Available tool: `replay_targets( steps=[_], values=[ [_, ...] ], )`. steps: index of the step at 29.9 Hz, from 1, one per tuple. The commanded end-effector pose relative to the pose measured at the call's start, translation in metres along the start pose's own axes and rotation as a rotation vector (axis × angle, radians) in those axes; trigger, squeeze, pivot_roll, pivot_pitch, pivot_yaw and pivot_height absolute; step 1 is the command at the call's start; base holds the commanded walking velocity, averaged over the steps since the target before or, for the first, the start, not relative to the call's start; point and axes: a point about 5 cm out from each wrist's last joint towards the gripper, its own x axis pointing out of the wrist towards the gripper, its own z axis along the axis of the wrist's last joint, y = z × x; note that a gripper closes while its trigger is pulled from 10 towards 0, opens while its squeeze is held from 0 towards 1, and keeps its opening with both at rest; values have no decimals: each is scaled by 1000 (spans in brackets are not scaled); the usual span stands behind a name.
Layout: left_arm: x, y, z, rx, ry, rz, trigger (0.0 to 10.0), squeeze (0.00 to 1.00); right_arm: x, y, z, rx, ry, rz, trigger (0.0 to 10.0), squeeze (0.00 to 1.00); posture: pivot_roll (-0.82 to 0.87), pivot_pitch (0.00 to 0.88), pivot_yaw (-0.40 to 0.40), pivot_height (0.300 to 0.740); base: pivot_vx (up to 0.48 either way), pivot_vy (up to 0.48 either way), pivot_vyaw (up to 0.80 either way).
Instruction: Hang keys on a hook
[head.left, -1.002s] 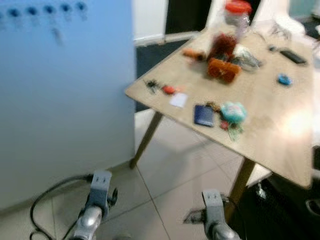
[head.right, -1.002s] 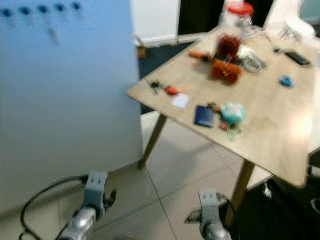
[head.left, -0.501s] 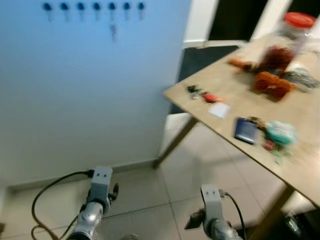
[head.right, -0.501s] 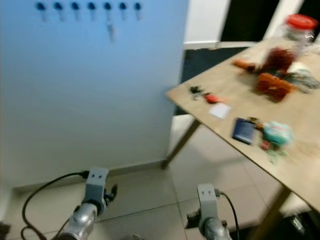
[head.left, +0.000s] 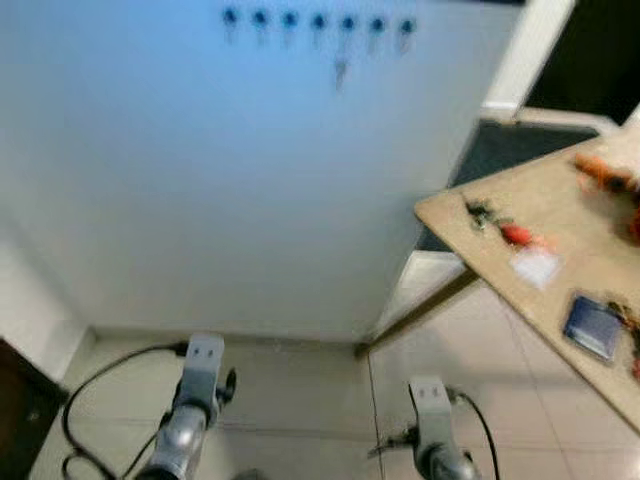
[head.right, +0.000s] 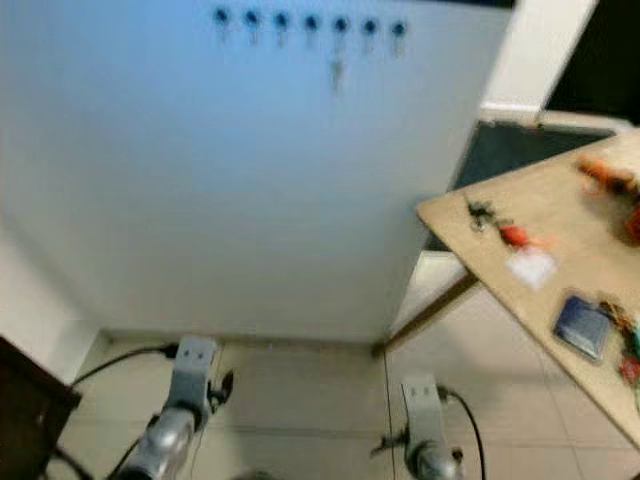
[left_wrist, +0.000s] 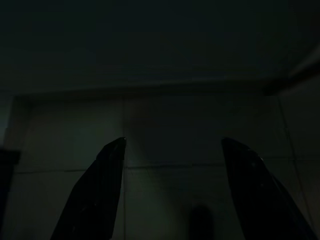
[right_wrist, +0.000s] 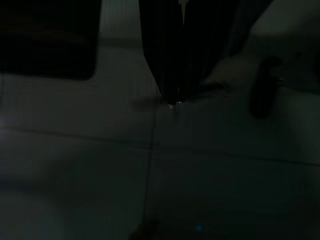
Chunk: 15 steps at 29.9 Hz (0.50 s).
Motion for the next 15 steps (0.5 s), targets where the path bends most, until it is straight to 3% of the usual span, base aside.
replay_targets(
  steps=[1, 6, 9, 15],
  values=[
    [-2, -3, -6, 1, 26, -10, 10000, 0, -2, -1, -10, -15, 28, -3, 10000, 0, 89, 14, -68, 740, 0, 0, 800],
    [-1, -4, -5, 5, 22, -19, 10000, 0, -3, -3, -9, -8, 21, -16, 10000, 0, 85, 6, -66, 740, 0, 0, 800],
    [0, -7, -2, 12, 10, -39, 10000, 0, -3, -7, -9, 44, 4, -41, 10000, 0, 85, 5, -66, 740, 0, 0, 0],
    [0, -8, -1, 20, 10, -46, 10000, 0, -3, -7, -10, 33, 8, -42, 10000, 0, 85, 0, -63, 740, 0, 0, 0]
  ],
)
